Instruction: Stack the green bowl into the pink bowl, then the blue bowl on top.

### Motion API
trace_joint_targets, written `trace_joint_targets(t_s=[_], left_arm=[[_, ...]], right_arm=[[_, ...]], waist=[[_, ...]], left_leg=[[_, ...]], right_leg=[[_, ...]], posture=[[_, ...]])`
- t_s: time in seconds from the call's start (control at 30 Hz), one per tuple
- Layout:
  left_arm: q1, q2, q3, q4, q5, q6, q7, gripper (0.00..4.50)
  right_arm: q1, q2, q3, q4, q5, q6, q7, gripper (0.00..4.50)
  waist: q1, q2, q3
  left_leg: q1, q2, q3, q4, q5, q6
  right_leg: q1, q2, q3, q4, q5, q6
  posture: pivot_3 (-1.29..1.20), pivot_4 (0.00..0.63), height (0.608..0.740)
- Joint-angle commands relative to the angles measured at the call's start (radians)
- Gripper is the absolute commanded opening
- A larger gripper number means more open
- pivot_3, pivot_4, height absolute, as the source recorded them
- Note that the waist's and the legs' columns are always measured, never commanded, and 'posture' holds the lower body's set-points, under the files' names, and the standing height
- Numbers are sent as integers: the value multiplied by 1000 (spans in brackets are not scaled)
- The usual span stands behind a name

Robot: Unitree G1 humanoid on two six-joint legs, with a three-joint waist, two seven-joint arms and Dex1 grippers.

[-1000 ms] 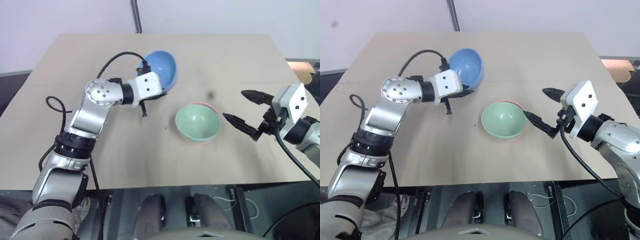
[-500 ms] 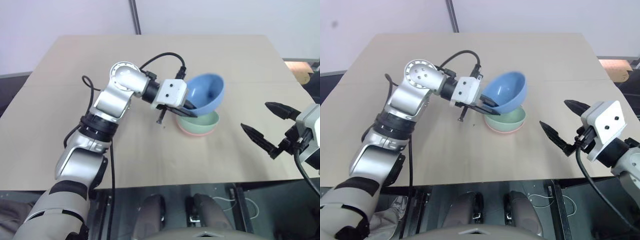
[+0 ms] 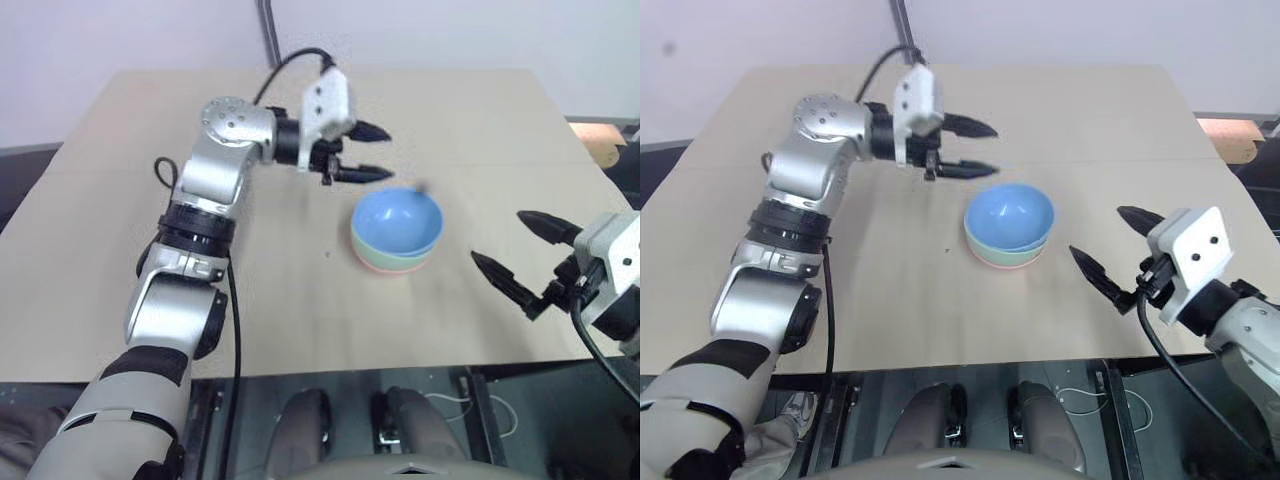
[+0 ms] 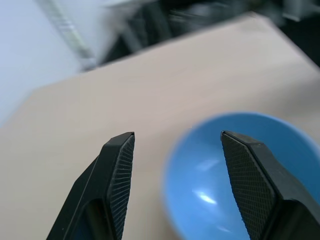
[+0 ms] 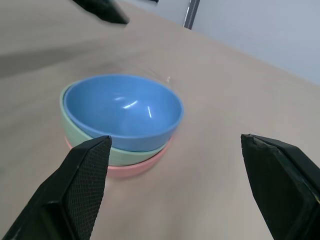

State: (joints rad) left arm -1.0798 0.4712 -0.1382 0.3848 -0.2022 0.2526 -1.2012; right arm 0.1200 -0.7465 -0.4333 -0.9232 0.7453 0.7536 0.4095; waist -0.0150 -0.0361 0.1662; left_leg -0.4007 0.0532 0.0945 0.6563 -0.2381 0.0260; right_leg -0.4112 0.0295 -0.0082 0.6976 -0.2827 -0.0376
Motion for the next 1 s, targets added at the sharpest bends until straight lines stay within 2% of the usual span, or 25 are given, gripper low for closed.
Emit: trace_joint_targets(t_s=[0.03,0.1,0.17,0.27,0.4,0.53,0.73,0.9,1.0], left_arm=[[87,17,100,-102,-36,101,139,3598],[169,40,146,-204,-51,176,203,4459],[240,58,173,-309,-67,239,246,4459],[391,57,257,-488,-96,347,373,4459],[594,3,362,-666,-150,300,473,4459],[747,18,424,-739,-184,212,461,4459],[933,181,532,-740,-294,202,294,4459],[1018,264,596,-710,-369,207,209,4459],[1040,293,597,-669,-378,191,167,4459]], right_arm=[[-57,3,45,81,-4,-58,59,4500],[-79,11,63,147,-14,-90,99,4500],[-72,2,73,191,-38,-120,142,4500],[-63,-1,112,291,-155,-208,168,4500],[-45,2,118,368,-219,-272,204,4500],[-25,6,76,408,-208,-299,248,4500],[127,-55,-124,396,-119,-279,403,4500],[205,-71,-232,388,-58,-263,489,4500],[213,-79,-248,392,-46,-260,508,4500]], waist=[[-2,0,0],[-6,0,0],[-3,0,0],[4,0,0],[7,0,0],[6,0,0],[5,1,0],[4,0,-1],[5,1,-1]], left_leg=[[0,0,0,0,0,0],[0,1,2,0,1,-1],[0,1,1,0,1,-1],[-1,1,1,-1,1,-1],[-1,0,1,-1,0,-1],[1,1,1,-1,0,-1],[4,1,1,-1,0,1],[5,1,1,-1,-2,3],[5,1,1,-1,-2,3]], right_leg=[[0,0,0,0,0,0],[0,0,1,0,0,0],[-1,0,1,0,0,0],[-1,0,1,-1,0,0],[0,-3,1,-1,0,0],[0,-2,0,1,0,0],[2,-2,0,1,0,0],[3,-3,0,1,0,0],[3,-3,-1,1,0,0]], posture=[[0,150,740],[0,150,740],[0,150,740],[0,150,740],[0,150,740],[0,150,740],[0,150,740],[0,150,740],[0,150,740]])
